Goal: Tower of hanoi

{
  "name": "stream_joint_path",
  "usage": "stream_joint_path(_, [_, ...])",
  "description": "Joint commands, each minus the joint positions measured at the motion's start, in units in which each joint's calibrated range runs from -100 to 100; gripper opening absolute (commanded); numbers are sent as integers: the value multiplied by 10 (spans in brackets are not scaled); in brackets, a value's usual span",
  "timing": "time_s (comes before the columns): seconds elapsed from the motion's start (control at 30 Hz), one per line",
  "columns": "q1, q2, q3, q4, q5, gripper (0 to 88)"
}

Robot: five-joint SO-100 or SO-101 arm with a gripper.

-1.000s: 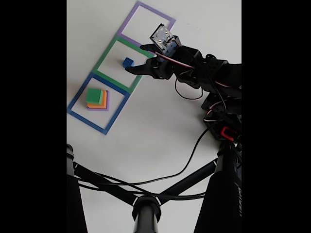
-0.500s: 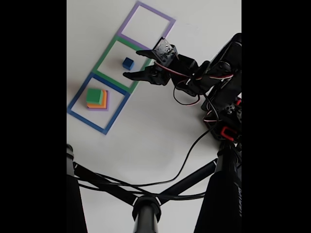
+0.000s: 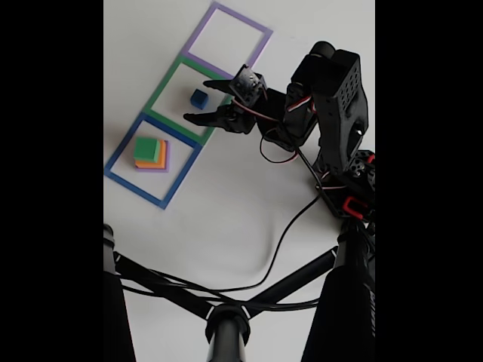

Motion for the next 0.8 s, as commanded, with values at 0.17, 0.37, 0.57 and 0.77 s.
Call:
stream_joint_path(0.17, [-7, 27, -22, -32, 0, 262])
stream_joint_path(0.37, [-4, 38, -23, -33, 0, 232])
stream_joint_path(0.57, [-11, 47, -33, -34, 0, 152])
stream_joint_path(0.77, [-21, 53, -38, -34, 0, 82])
